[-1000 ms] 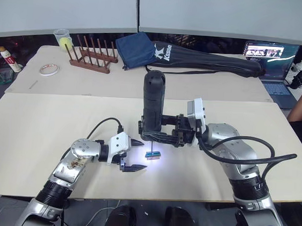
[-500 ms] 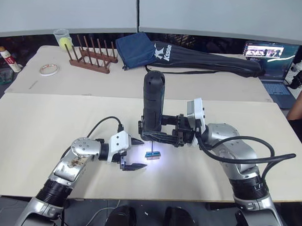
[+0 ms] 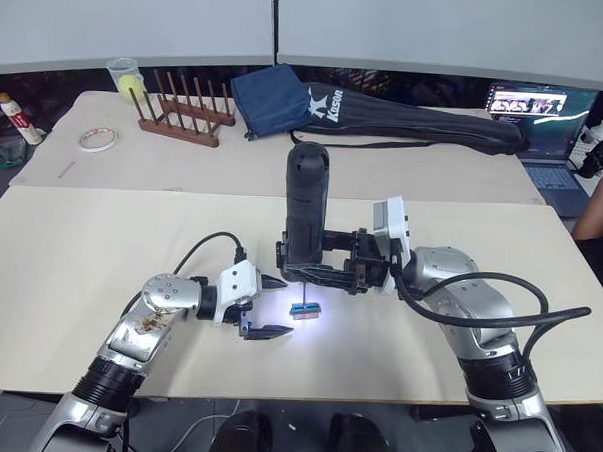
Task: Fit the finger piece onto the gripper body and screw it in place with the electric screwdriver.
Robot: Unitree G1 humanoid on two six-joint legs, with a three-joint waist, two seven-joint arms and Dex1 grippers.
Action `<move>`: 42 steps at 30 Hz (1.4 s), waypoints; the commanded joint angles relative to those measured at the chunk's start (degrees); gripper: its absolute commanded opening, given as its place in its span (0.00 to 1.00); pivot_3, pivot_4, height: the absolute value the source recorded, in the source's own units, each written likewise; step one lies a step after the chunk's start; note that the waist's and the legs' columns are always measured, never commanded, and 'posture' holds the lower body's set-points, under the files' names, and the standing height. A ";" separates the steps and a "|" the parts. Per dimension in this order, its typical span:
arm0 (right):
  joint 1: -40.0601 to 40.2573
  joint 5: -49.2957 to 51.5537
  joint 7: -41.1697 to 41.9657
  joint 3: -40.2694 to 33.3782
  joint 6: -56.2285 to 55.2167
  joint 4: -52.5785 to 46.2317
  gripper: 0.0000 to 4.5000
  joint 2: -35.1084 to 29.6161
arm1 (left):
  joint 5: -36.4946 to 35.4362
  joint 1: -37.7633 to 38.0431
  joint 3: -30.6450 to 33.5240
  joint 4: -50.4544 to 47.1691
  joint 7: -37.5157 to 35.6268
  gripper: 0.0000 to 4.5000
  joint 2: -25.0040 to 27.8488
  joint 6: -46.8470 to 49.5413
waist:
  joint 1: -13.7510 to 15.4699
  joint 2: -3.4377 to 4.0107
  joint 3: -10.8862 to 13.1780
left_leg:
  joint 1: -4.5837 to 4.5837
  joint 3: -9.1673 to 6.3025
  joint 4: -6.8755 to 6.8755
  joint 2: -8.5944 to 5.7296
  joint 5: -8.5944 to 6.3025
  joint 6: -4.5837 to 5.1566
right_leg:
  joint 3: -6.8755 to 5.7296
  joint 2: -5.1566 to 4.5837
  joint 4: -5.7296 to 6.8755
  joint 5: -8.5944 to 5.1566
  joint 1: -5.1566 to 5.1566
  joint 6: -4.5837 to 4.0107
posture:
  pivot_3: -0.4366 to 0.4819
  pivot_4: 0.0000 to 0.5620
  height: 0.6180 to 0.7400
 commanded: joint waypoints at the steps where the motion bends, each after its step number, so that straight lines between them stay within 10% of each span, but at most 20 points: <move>1: -0.63 0.78 0.29 -0.47 -0.68 -2.10 0.43 -0.14 | -0.41 -0.95 0.33 -0.66 -0.07 1.00 -0.24 -1.36 | 0.00 0.00 0.00 | 0.00 0.00 0.00 0.00 0.00 0.00 | 0.00 0.00 0.00 0.00 0.00 0.00 | 0.48 0.27 1.00; 42: -1.32 1.55 0.25 -0.70 -0.10 -2.83 0.43 -0.73 | -0.38 -1.29 0.26 -0.23 0.08 1.00 -0.40 -1.63 | 0.00 0.00 0.00 | 0.00 0.00 0.03 0.00 0.00 0.00 | 0.00 0.01 0.01 0.00 0.01 0.00 | 0.48 0.27 1.00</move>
